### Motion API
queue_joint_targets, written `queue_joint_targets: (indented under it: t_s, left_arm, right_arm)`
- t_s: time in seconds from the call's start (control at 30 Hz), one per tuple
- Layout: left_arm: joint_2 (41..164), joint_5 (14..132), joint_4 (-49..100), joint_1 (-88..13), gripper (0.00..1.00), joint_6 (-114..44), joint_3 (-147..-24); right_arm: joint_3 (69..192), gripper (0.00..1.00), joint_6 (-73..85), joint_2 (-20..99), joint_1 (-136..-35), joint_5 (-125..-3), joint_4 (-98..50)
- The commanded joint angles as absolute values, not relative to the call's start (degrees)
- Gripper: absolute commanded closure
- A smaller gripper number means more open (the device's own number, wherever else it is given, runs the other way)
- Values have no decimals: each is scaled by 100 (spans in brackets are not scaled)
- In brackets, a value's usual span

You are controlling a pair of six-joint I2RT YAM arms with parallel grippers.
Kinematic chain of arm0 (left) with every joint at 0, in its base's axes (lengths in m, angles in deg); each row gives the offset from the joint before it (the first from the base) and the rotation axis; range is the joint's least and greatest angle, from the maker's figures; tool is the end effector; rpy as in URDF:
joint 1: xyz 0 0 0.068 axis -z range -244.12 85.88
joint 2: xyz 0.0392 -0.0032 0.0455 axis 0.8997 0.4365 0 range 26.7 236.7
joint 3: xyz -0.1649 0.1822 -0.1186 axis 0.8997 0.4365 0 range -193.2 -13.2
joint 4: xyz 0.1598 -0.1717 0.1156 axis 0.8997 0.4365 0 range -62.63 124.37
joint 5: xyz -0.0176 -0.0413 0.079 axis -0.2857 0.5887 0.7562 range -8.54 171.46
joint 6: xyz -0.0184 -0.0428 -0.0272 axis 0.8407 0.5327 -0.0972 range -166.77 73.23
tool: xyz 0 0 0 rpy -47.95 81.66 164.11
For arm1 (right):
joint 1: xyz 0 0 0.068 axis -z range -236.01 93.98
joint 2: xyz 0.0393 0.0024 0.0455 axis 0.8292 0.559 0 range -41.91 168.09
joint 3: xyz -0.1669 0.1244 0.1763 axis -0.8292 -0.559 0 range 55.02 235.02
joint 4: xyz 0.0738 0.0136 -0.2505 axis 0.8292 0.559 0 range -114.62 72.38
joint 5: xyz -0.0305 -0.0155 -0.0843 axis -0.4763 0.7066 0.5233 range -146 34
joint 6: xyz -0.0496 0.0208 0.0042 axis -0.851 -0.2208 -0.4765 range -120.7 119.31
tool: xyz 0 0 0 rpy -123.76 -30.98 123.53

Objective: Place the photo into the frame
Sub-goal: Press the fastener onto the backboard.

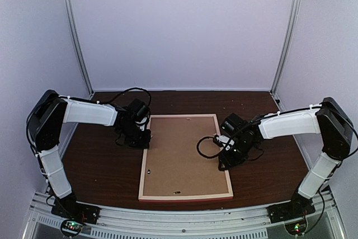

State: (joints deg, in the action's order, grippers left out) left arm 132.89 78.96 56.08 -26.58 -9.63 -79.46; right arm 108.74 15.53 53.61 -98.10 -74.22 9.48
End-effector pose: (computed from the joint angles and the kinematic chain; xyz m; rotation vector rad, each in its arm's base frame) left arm 0.2844 -0.2206 0.1538 0.0218 2.8474 -0.3751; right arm 0.2110 0.2055 0.1530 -0.7347 2.9324 0.6052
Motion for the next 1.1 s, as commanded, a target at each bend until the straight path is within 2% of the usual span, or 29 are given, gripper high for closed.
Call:
queue_joint_targets:
  t_s: [0.0,0.33,0.5,0.57,0.7,0.87,1.07]
  left_arm:
    - [13279,7781,5319,-2606,81,-1188,-7990]
    - [13259,7783,5330,-2606,81,-1188,-7981]
    - [13261,7777,5332,-2606,81,-1188,-7971]
    - [13260,7772,5330,-2606,81,-1188,-7973]
    - [13252,7770,5334,-2606,81,-1197,-7973]
    - [13260,7756,5317,-2606,81,-1197,-7973]
    - [13258,7763,5321,-2606,81,-1197,-7955]
  right_arm:
    - [10591,57,1249,5569,-9884,-7503,1032]
    - [10557,67,1118,5619,-9806,-7515,1058]
    - [10534,68,1065,5576,-9780,-7519,1046]
    - [10530,67,1062,5553,-9782,-7526,1045]
    - [10463,59,1094,5458,-9778,-7642,1004]
    - [10433,55,1126,5415,-9782,-7672,1022]
    - [10409,57,1180,5384,-9784,-7562,1137]
